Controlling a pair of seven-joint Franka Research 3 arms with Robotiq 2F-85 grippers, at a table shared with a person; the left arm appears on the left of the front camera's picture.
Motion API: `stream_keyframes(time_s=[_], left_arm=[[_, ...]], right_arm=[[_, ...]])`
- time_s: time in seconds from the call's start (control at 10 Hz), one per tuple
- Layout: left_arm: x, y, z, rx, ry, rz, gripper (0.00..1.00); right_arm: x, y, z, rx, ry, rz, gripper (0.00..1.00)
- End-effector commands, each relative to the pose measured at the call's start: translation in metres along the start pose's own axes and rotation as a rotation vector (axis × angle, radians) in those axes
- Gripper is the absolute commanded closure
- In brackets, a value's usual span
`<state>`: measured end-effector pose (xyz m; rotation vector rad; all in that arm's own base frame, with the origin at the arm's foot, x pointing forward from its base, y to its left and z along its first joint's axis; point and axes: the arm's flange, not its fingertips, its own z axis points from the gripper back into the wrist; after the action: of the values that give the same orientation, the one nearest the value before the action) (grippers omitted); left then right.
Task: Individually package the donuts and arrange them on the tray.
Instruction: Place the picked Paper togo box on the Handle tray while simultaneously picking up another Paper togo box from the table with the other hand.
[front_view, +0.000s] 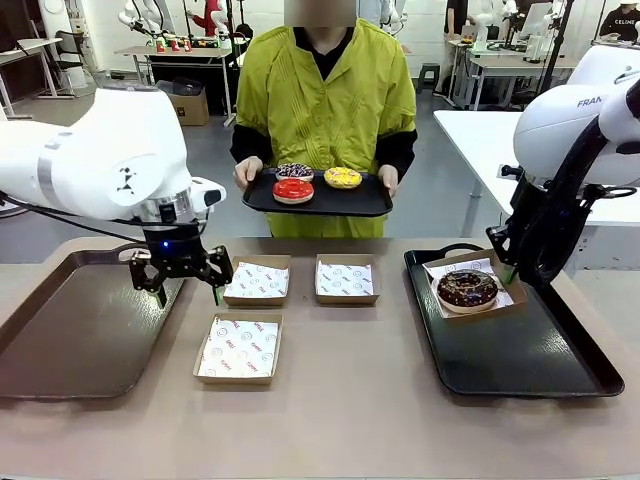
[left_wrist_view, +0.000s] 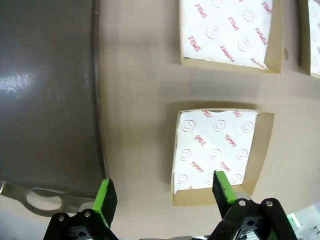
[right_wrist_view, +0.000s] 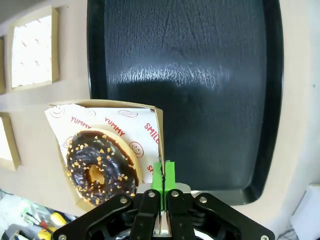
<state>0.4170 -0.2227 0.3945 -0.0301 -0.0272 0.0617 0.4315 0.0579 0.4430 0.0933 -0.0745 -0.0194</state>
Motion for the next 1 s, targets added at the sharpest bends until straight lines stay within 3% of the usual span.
stream_keyframes(time_s=[0.0,0.1,0.7,0.9], left_arm=[[-0.015,0.017,0.001,-0.107,0.015,-0.014,0.00],[0.000,0.000,0.000,0.000,0.000,0.000,0.00],[0.000,0.000,0.000,0.000,0.000,0.000,0.00],[-0.020,-0.013,-0.005,0.011,-0.026,-0.037,0.00]], right_arm=[[0.002,0.000,0.002,0.002,-0.003,0.001,0.99],[0.002,0.000,0.002,0.002,-0.003,0.001,0.99],[0.000,0.000,0.000,0.000,0.000,0.000,0.99],[-0.018,-0.007,-0.008,-0.046,-0.044,-0.018,0.99]])
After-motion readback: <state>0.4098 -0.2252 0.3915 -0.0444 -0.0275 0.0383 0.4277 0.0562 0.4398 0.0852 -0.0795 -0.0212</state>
